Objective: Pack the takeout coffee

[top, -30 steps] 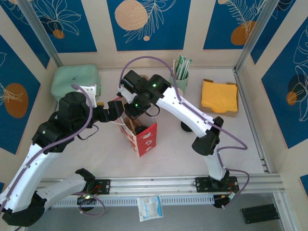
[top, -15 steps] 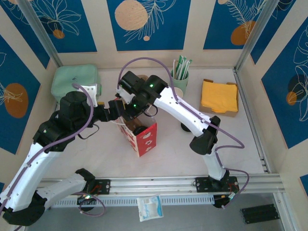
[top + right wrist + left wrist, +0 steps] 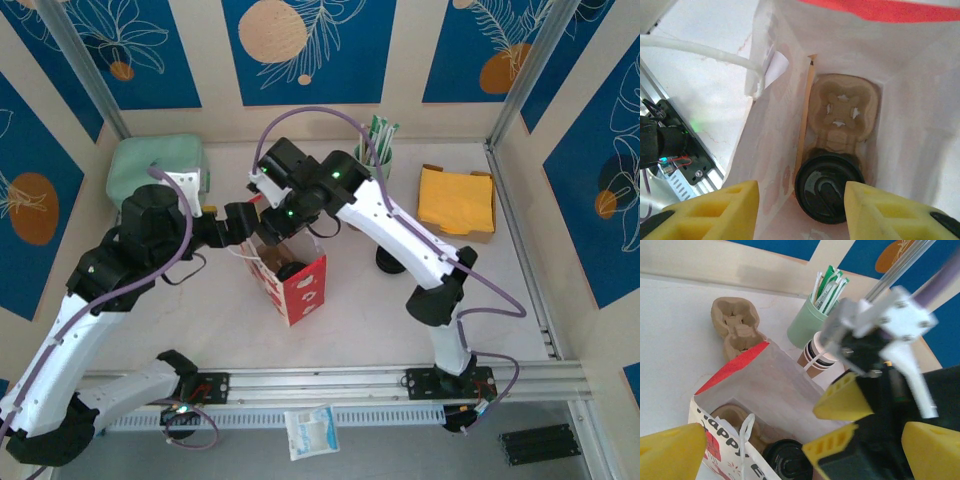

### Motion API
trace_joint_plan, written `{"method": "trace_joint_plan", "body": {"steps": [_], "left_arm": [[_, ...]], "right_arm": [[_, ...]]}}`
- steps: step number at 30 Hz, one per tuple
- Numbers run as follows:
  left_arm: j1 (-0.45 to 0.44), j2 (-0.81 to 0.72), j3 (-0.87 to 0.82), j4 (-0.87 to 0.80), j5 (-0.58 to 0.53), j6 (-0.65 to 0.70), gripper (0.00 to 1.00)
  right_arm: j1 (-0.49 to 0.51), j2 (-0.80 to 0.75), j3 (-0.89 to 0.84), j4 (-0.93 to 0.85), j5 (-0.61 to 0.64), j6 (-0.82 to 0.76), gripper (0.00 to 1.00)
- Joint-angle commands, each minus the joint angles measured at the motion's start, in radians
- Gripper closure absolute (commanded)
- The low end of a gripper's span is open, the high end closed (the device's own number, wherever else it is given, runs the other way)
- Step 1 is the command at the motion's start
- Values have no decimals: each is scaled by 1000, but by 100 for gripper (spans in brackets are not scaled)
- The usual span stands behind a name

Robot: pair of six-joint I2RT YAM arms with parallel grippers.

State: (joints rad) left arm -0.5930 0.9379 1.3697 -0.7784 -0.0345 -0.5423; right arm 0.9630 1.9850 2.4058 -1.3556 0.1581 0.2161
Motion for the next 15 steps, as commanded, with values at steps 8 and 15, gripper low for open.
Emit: {"method": "trace_joint_plan", "body": {"steps": [8, 15], "left_arm": [[5, 40, 80, 31, 41, 18, 0], [2, 87, 115, 66, 101, 15, 0]], "right_arm": [[-53, -201, -15, 15, 29, 29, 43], [-157, -352, -196, 113, -30, 86, 37]]}}
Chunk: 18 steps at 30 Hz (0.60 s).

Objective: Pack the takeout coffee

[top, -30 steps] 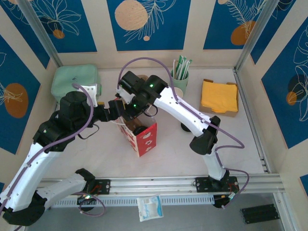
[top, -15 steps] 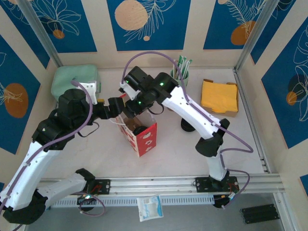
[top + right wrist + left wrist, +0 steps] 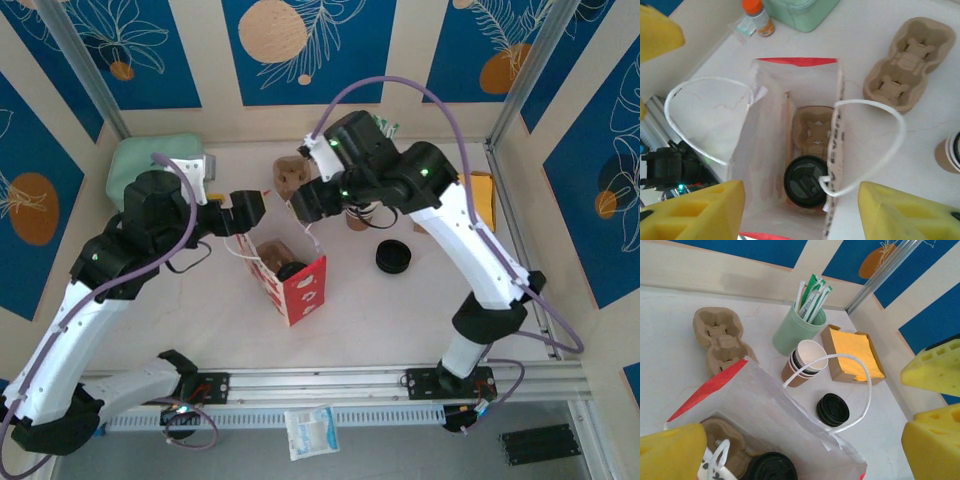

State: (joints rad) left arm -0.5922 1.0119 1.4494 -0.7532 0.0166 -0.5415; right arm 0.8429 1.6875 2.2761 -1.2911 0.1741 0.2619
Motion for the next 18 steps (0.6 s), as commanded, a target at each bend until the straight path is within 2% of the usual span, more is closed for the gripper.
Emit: {"method": "trace_joint_plan", "body": {"steps": [1, 7, 12, 18], "left_arm": [[0, 22, 37, 51, 59, 12, 1], [-22, 95, 66, 116, 93, -3, 1], [-71, 175, 120, 159, 103, 2, 1], [-164, 279, 199, 176, 69, 34, 1]], "right_arm": [[-56, -77, -97, 64, -59, 49, 37], [-236, -252, -353, 200, -181, 130, 32], [-462, -377, -579, 309, -302, 191, 30], [-706, -442, -772, 407, -447, 258, 29]]}}
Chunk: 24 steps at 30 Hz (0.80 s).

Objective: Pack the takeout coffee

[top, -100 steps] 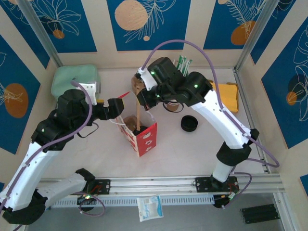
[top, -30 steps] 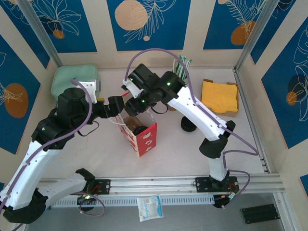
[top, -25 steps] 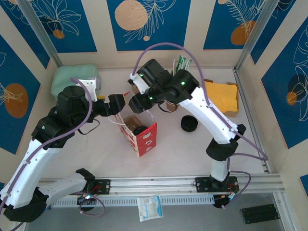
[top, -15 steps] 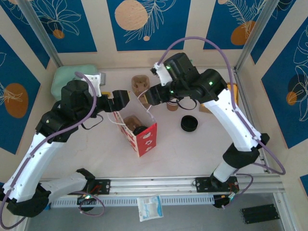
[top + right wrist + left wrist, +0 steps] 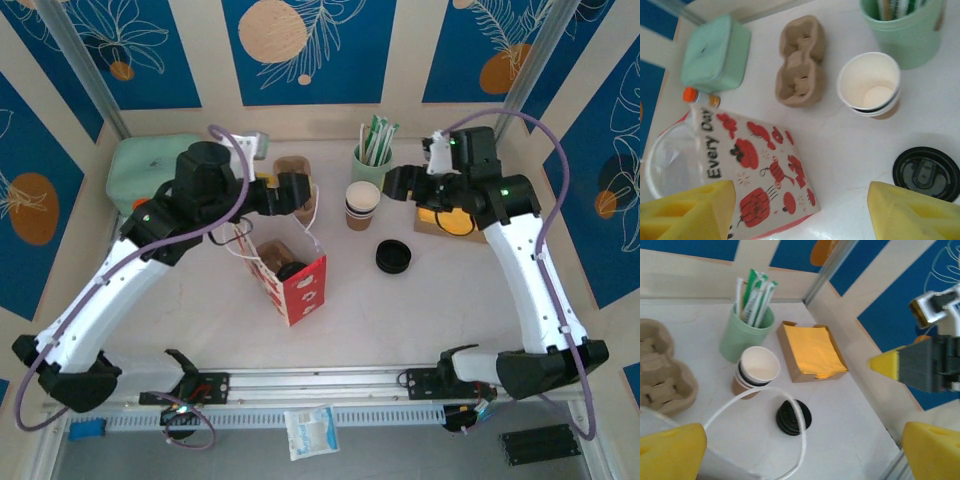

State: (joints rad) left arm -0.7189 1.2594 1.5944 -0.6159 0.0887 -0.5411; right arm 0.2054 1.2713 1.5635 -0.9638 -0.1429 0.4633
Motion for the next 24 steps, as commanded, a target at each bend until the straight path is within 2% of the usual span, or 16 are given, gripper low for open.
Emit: {"method": "trace_joint_plan", "body": {"steps": [1, 12, 24], "left_arm": [[-50, 49, 67, 42, -7, 38, 1], [-169, 291, 253, 55, -21, 75, 0], [-227, 523, 426, 40, 5, 88, 0]], "right_arm": [[-97, -29, -81, 91, -145, 66, 29], [-429, 3, -308, 245, -281, 181, 27], [-617, 128, -497, 417, -314, 310, 35]]}}
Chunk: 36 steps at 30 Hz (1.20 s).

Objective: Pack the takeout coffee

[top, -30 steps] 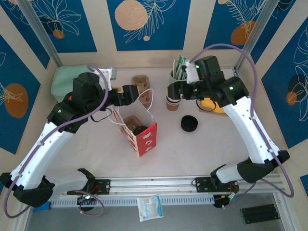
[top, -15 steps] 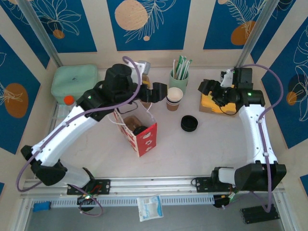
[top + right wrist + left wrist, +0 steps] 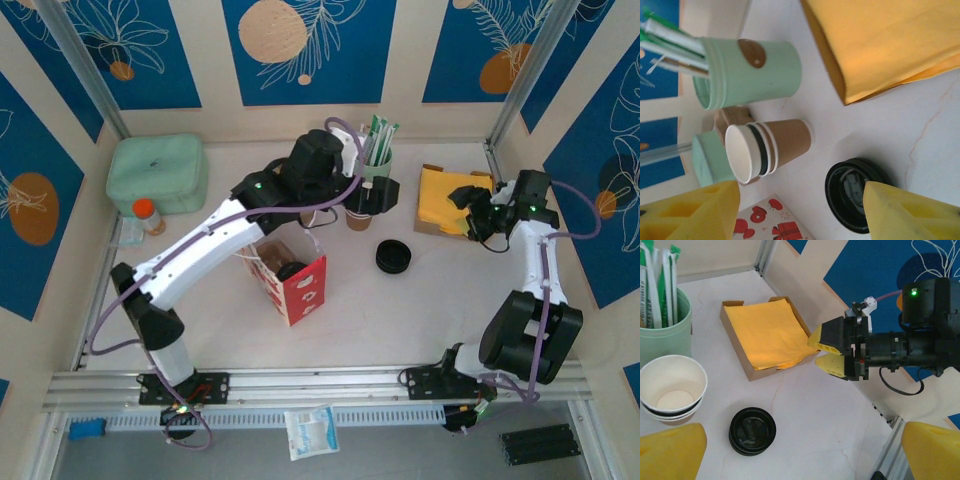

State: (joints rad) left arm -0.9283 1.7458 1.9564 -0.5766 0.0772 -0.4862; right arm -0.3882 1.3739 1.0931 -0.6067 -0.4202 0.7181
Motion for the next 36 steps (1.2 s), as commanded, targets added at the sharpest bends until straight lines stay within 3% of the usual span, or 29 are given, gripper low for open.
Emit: {"method": "trace_joint_plan", "body": {"steps": [1, 17, 36], "left_arm": [[-23, 58, 84, -5, 16, 39, 1], [-48, 251, 242, -26, 33, 52, 0], [-45, 353, 338, -74, 61, 82, 1]], "right_arm": [[-33, 41, -36, 70, -37, 64, 36], [-56, 255, -80, 200, 0, 178, 53], [-27, 391, -33, 239, 32, 201, 58]]}}
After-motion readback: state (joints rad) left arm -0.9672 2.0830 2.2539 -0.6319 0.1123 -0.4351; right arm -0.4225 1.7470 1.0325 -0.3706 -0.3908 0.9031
